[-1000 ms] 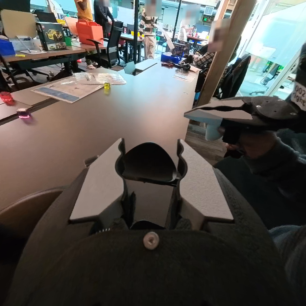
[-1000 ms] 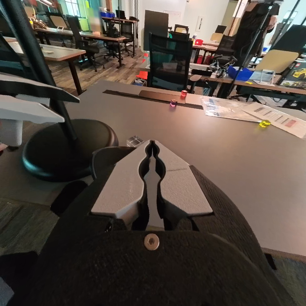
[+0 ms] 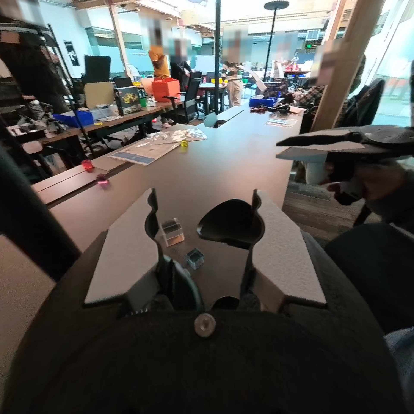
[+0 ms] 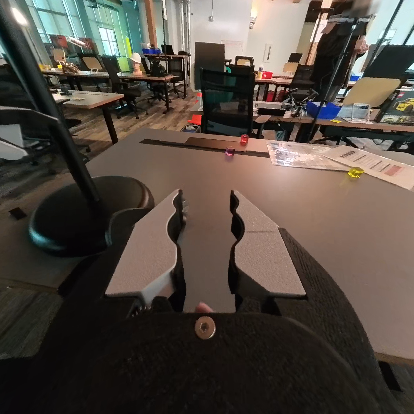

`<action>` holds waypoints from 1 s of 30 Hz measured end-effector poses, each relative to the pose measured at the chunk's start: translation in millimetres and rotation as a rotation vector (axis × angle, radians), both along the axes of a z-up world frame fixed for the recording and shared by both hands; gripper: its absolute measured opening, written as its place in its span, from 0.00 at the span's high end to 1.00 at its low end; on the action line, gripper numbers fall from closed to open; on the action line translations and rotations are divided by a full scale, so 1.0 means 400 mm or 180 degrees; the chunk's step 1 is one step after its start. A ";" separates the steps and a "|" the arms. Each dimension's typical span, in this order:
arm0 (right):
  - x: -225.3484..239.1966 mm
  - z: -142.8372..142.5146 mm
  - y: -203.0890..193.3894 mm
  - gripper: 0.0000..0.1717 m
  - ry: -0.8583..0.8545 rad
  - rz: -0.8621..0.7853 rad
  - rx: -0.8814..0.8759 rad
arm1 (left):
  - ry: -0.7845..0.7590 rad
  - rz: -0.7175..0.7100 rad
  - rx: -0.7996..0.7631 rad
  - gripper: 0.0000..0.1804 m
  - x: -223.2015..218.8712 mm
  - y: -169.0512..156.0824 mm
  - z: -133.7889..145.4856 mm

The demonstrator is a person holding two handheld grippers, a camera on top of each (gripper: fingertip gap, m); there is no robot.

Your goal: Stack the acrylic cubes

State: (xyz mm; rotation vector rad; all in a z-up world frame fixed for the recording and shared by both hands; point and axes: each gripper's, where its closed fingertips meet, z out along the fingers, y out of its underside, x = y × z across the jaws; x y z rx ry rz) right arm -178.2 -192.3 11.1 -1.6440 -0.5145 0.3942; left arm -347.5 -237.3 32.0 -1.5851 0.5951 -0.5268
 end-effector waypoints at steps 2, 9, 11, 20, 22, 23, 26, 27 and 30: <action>-0.011 0.000 0.019 0.76 -0.0015 0.0068 -0.0002 | 0.0022 0.0136 0.0050 0.52 -0.031 -0.002 -0.002; -0.077 -0.010 0.079 0.74 -0.0016 0.0375 -0.0148 | 0.0030 0.0509 -0.0015 0.49 -0.117 -0.016 -0.028; -0.099 -0.015 0.093 0.74 -0.0049 0.0444 -0.0162 | 0.0037 0.0557 -0.0045 0.49 -0.131 -0.017 -0.036; -0.166 -0.027 0.119 0.74 -0.0181 0.0650 -0.0184 | -0.0049 0.0413 -0.0089 0.48 -0.119 -0.007 -0.042; -0.164 -0.029 0.126 0.74 -0.0213 0.0643 -0.0180 | -0.0038 0.0381 -0.0077 0.47 -0.109 0.000 -0.046; -0.161 -0.032 0.132 0.74 -0.0231 0.0624 -0.0182 | -0.0042 0.0374 -0.0074 0.47 -0.105 0.005 -0.050; -0.158 -0.057 0.156 0.74 -0.0254 0.0606 -0.0323 | -0.0090 0.0340 -0.0101 0.45 -0.089 0.022 -0.070; -0.159 -0.067 0.163 0.74 -0.0268 0.0617 -0.0388 | -0.0091 0.0340 -0.0126 0.45 -0.085 0.027 -0.080; -0.160 -0.085 0.192 0.74 -0.0298 0.0567 -0.0456 | -0.0189 0.0393 -0.0220 0.43 -0.075 0.041 -0.106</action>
